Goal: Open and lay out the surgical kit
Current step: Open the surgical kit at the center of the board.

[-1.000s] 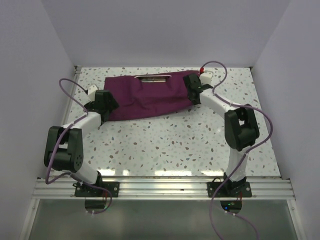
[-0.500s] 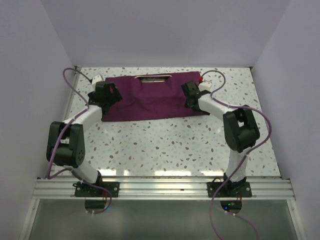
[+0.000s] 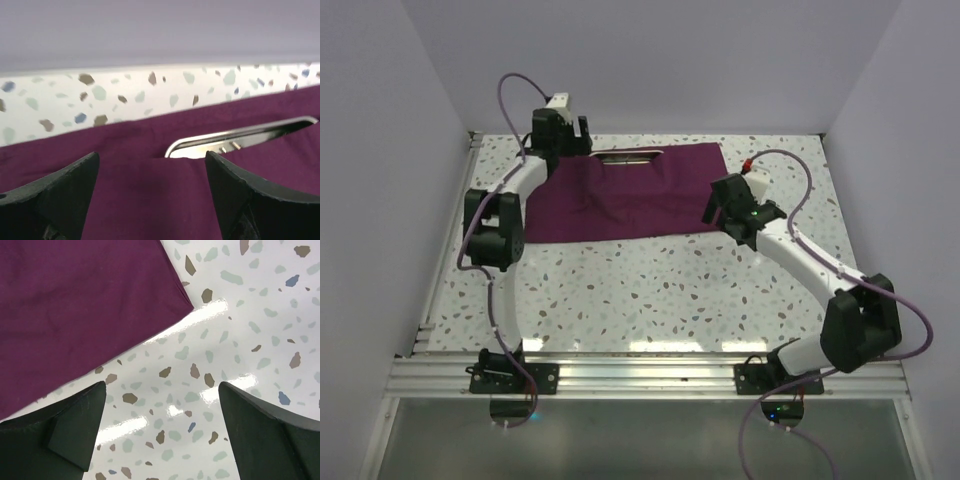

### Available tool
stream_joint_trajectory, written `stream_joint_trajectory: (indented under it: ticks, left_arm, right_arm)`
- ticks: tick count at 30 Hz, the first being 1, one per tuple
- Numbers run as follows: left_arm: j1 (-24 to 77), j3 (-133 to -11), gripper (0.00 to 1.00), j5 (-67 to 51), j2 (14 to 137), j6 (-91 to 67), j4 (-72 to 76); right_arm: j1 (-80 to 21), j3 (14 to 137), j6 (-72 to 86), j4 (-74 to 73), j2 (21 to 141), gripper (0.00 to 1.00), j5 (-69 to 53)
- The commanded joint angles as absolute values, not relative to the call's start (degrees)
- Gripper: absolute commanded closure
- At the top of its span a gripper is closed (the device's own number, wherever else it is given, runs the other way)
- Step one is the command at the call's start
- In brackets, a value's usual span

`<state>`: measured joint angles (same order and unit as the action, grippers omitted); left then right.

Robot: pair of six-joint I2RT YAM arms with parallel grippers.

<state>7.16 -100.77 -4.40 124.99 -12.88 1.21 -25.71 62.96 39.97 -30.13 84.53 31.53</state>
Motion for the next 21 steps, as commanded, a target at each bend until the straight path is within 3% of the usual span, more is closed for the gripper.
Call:
stream_joint_trajectory:
  ticks: [1,12,15,16,21]
  left_arm:
    - [7.64,-104.15,0.1,-11.77,129.81,-8.7,-4.83]
    - [10.54,-103.44,0.12,-6.34,131.22,-7.21,-5.54]
    - [10.9,-105.19,0.18,-4.75,132.45,-7.21,-6.24]
    - [10.99,-105.99,0.25,-4.31,133.67,-7.21,-7.46]
    - [11.25,-109.16,0.38,-1.15,135.88,-7.29,-9.4]
  right_arm:
    - [-25.93,61.87,37.54,-30.05,78.68,0.02,30.76]
    - [-25.84,60.56,36.12,-29.36,76.11,0.01,31.47]
    - [-25.93,60.21,36.04,-29.27,76.38,0.02,31.55]
    - [-25.84,60.21,36.04,-29.53,76.46,0.01,31.64]
    - [-25.84,59.68,35.77,-29.09,75.76,0.02,31.91]
